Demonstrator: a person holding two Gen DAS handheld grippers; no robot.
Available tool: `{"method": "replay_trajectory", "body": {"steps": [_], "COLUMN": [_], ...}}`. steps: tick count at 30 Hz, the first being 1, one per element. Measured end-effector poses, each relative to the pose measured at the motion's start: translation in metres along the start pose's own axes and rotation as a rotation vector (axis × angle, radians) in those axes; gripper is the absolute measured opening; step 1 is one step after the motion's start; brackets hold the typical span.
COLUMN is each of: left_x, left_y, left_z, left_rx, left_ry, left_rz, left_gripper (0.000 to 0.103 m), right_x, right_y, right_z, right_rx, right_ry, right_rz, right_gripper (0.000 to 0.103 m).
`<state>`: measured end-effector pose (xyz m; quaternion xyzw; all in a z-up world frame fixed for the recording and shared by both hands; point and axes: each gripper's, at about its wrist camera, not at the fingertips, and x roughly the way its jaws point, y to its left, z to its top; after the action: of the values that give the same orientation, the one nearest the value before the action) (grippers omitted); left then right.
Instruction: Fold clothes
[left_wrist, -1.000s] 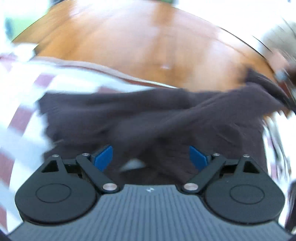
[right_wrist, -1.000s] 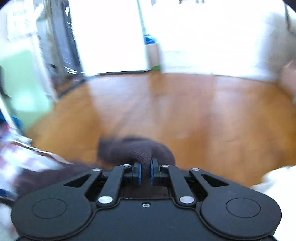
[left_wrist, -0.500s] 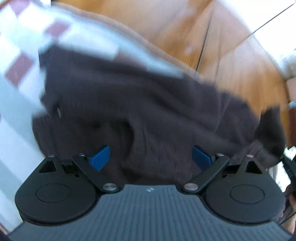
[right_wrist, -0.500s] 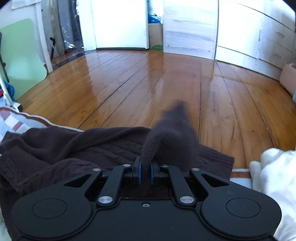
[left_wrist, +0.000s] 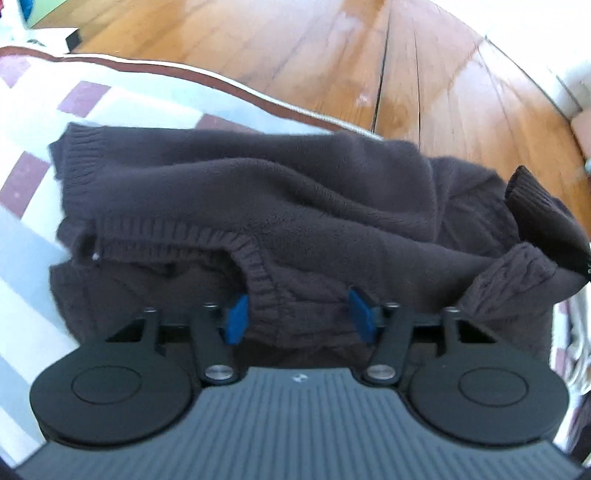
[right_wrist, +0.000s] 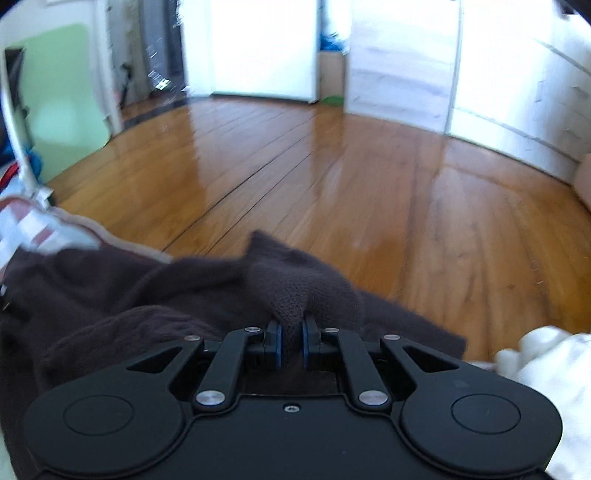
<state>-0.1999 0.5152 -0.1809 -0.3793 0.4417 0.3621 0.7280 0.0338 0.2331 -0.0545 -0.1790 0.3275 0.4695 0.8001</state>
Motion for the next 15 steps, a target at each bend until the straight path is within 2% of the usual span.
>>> {"method": "replay_trajectory", "body": {"steps": [2, 3, 5, 6, 7, 8, 10, 13, 15], "left_x": [0.011, 0.013, 0.014, 0.013, 0.010, 0.007, -0.003, -0.022, -0.035], "left_y": [0.004, 0.011, 0.022, 0.021, 0.016, 0.012, 0.012, 0.016, 0.017], "left_z": [0.002, 0.001, 0.000, -0.001, -0.001, -0.001, 0.000, 0.007, 0.018], "left_rx": [-0.004, -0.045, -0.107, -0.092, -0.032, 0.021, 0.057, 0.060, 0.063], "left_ry": [0.046, 0.052, 0.042, 0.023, -0.006, -0.034, -0.092, -0.164, -0.200], "left_rz": [0.025, 0.010, -0.037, -0.056, -0.074, -0.090, -0.100, -0.124, -0.128], "left_gripper": [0.058, 0.062, 0.059, 0.045, 0.018, 0.016, 0.015, 0.014, 0.014], "right_x": [0.003, 0.004, 0.000, -0.001, -0.002, -0.002, 0.000, 0.004, 0.005], "right_y": [-0.002, -0.004, -0.013, -0.018, -0.023, -0.028, -0.037, -0.050, -0.053], "right_z": [-0.007, -0.009, -0.010, -0.009, -0.009, -0.009, -0.012, -0.020, -0.020], "right_rx": [0.010, 0.019, 0.061, 0.077, 0.092, 0.107, 0.157, 0.255, 0.270], "right_ry": [0.012, 0.012, 0.004, 0.002, 0.001, 0.001, 0.001, -0.010, -0.014], "right_rz": [0.002, 0.007, 0.030, 0.038, 0.045, 0.052, 0.084, 0.160, 0.181], "right_gripper": [0.011, 0.011, 0.011, 0.011, 0.011, 0.011, 0.011, 0.011, 0.011]}}
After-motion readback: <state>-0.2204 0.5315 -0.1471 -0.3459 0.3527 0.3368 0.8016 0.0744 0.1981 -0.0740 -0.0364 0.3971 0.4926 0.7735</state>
